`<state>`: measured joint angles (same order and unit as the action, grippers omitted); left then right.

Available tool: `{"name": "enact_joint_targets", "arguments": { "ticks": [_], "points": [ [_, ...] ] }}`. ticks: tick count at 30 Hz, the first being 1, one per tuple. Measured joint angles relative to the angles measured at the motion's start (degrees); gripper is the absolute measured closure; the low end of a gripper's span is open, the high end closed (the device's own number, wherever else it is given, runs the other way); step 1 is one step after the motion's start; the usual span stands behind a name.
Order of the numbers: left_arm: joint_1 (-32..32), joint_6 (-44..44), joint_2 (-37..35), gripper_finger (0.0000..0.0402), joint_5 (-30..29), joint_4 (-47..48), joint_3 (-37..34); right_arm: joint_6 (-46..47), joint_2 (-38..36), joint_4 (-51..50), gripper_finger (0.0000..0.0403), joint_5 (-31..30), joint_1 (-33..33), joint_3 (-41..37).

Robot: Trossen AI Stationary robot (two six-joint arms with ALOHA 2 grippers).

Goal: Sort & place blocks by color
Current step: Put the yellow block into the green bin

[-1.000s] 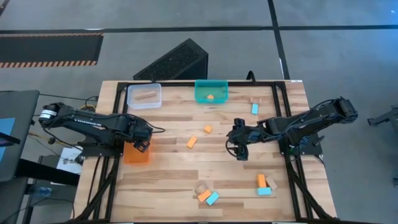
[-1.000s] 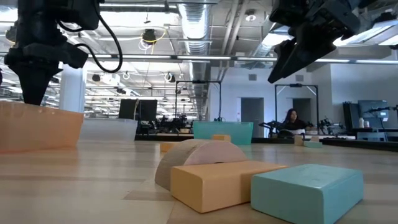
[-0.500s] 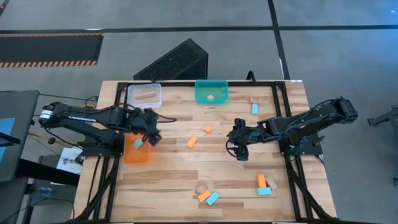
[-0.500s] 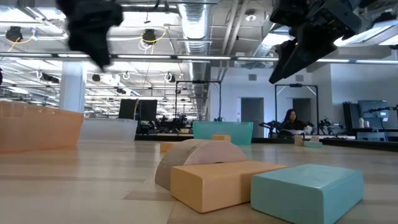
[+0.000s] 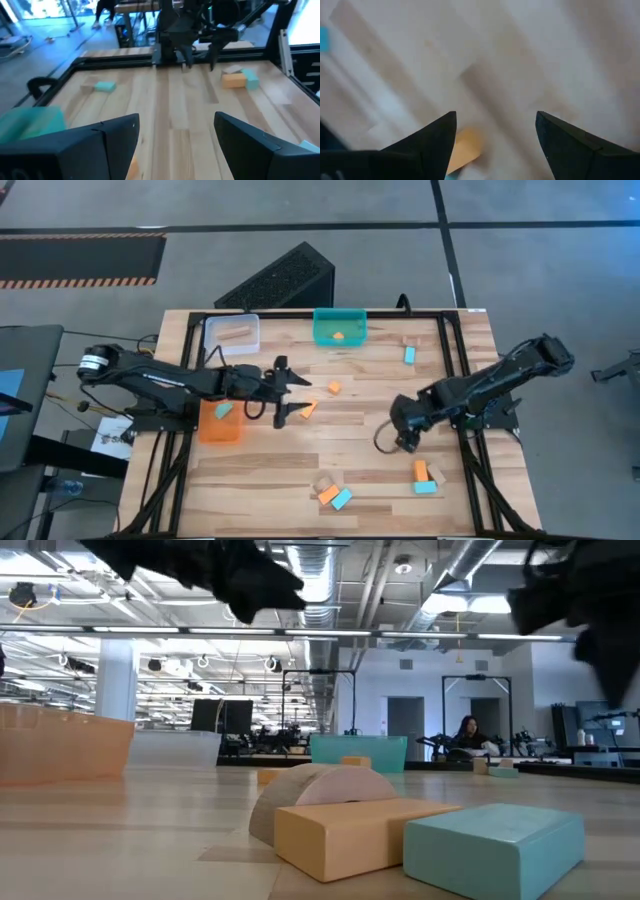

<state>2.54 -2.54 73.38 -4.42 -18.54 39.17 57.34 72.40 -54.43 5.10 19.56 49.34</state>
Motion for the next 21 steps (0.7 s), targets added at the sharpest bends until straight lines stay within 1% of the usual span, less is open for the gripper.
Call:
{"name": "enact_joint_targets", "arguments": {
  "ticks": [3, 7, 11, 15, 21],
  "points": [
    [-1.72, 0.03, 2.46, 0.0154, 2.74, -0.13, -0.23, 14.02, 0.0, 1.29, 0.0107, 2.57, 4.95, 0.0],
    [-3.83, -0.76, 5.33, 0.0154, 8.28, -3.22, -0.2, 31.86, 0.05, 1.56, 0.0107, 2.75, 11.03, 0.0],
    [-5.57, -1.67, 7.0, 0.0154, 14.19, -5.83, -0.19, 43.71, 2.46, 0.84, 0.0107, 2.65, 16.34, -0.02],
    [-6.65, -2.2, 7.58, 0.0154, 17.16, -6.9, -0.19, 48.49, 6.47, 1.83, 0.0107, 2.65, 18.83, -0.02],
    [-6.92, -2.22, 7.52, 0.0154, 18.96, -7.15, -0.19, 46.84, 11.82, 6.13, 0.0107, 2.86, 18.87, -0.02]
  ]
}}
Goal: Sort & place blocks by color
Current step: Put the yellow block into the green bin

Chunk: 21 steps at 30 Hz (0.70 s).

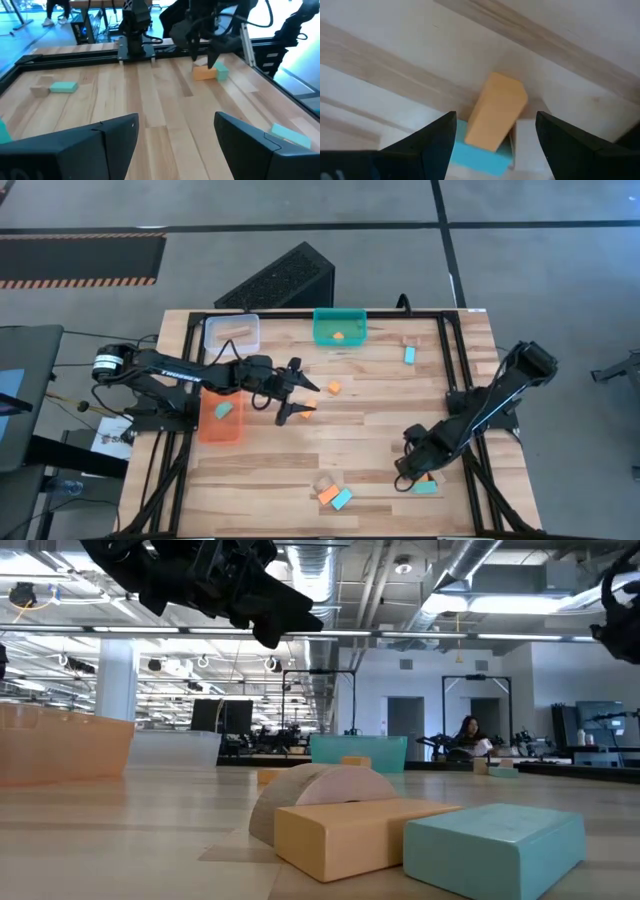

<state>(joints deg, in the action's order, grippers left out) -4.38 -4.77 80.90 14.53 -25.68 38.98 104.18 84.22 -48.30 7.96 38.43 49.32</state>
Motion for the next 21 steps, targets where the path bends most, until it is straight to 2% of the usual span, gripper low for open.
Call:
{"name": "enact_joint_targets", "arguments": {
  "ticks": [8, 16, 21],
  "points": [
    [0.02, 0.98, -0.02, 0.0154, 0.21, 0.25, 0.0, -3.71, 5.14, 0.95, 0.0107, 1.66, -0.32, -0.02],
    [0.04, 2.5, -0.02, 0.0154, 0.21, 0.49, 0.0, -5.81, 7.02, 4.1, 0.0107, 0.53, -0.69, -0.04],
    [0.04, 2.74, -0.02, 0.0154, 0.19, 0.53, 0.0, -6.21, 7.02, 4.62, 0.0135, -0.31, -0.69, -0.04]
  ]
}}
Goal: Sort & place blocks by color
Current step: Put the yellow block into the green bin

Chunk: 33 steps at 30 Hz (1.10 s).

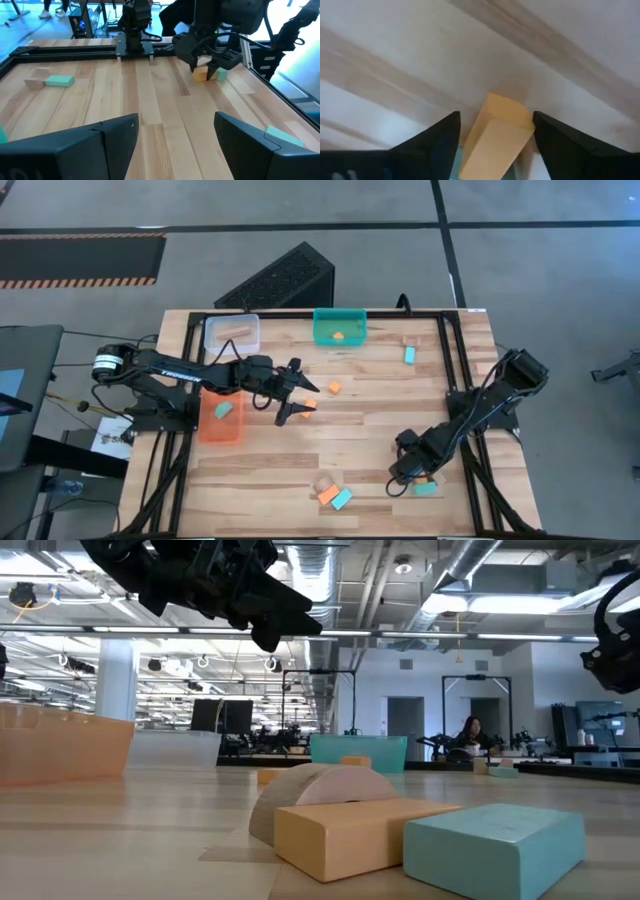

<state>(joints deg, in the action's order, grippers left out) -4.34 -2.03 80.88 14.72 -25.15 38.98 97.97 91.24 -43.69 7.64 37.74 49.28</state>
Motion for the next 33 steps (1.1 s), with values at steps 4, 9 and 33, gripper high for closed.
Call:
{"name": "enact_joint_targets", "arguments": {
  "ticks": [4, 9, 33],
  "points": [
    [0.0, 0.34, 0.0, 0.0154, -0.03, 0.03, 0.0, -0.42, 0.0, 0.01, 0.019, -0.26, 0.0, 0.0],
    [0.0, 0.62, 0.0, 0.0154, -0.09, 0.05, 0.0, -1.33, -0.74, -0.15, 0.0285, -1.75, -0.44, 0.07],
    [-0.92, 5.77, -11.65, 0.0154, -25.55, 21.87, 0.09, -84.77, -22.23, 36.79, 0.0292, -21.1, -51.89, 0.08]
  ]
}}
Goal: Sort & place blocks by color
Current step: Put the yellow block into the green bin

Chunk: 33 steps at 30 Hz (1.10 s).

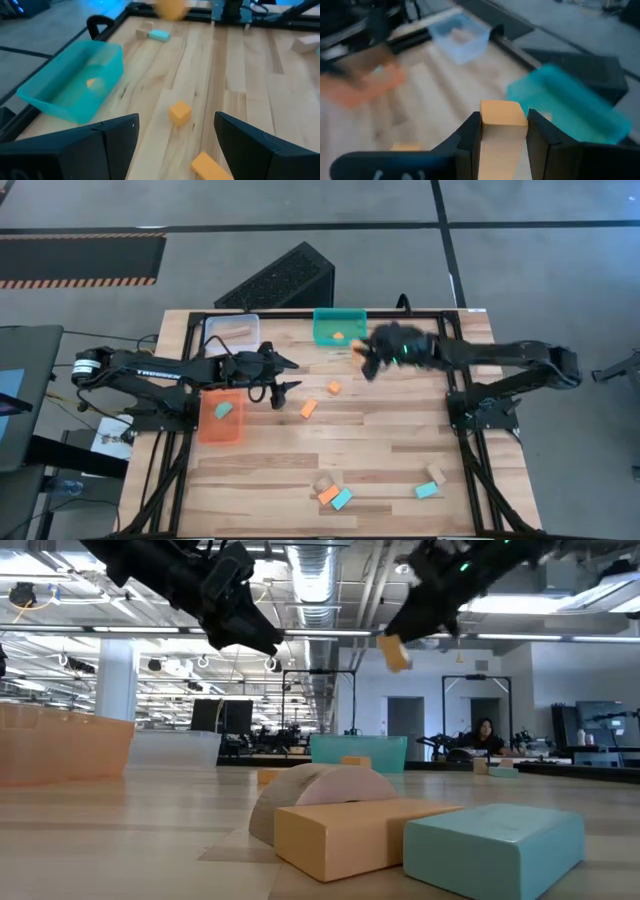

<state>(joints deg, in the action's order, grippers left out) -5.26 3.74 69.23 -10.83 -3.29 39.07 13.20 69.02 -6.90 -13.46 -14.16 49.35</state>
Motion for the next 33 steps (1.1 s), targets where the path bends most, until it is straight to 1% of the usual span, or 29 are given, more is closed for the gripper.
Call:
{"name": "enact_joint_targets", "arguments": {
  "ticks": [3, 6, 8, 11, 13, 17, 19, 21, 24, 28, 33],
  "points": [
    [-0.02, 0.0, -0.08, 0.0154, -0.02, 0.1, 0.0, -5.97, 4.71, 6.52, 0.0291, 6.95, -9.16, -0.03],
    [-0.09, 0.3, -0.06, 0.0154, -0.05, 1.09, -0.02, -8.29, 10.82, 14.05, 0.0291, 11.98, -16.63, -0.02],
    [-0.45, 0.61, -0.06, 0.0154, -0.03, 1.34, -0.02, -9.1, 14.94, 18.97, 0.0291, 14.16, -20.18, 0.2],
    [-1.33, 1.77, -0.05, 0.0154, -0.1, 1.26, -0.02, -9.27, 20.96, 19.22, 0.029, 16.56, -23.68, 3.2],
    [-1.87, 2.14, -0.04, 0.0154, -0.14, 1.33, -0.02, -9.36, 24.34, 18.12, 0.029, 18.08, -24.98, 5.2],
    [-2.63, 2.36, -0.04, 0.0154, -0.1, 1.36, -0.02, -9.38, 29.47, 15.76, 0.029, 18.37, -25.47, 8.25],
    [-3.01, 2.36, -0.04, 0.0154, 0.11, 1.45, -0.02, -9.38, 30.82, 14.28, 0.029, 18.37, -25.44, 9.68],
    [-3.42, 2.1, -0.04, 0.0154, 1.55, 1.51, -0.02, -9.37, 31.79, 12.3, 0.0289, 18.39, -25.44, 10.85],
    [-3.96, 2.05, -0.02, 0.0154, 2.79, 2.1, -0.02, -9.34, 32.69, 7.58, 0.0282, 18.32, -25.22, 12.66],
    [-4.46, 1.95, -0.02, 0.0154, 3.04, 3.21, -0.04, -9.21, 32.65, 2.17, 0.0259, 18.15, -25.3, 14.23],
    [-4.61, 1.46, 0.0, 0.0154, 3.52, 3.7, -0.07, -9.16, 32.21, 1.78, 0.0212, 18.1, -25.33, 14.21]
  ]
}}
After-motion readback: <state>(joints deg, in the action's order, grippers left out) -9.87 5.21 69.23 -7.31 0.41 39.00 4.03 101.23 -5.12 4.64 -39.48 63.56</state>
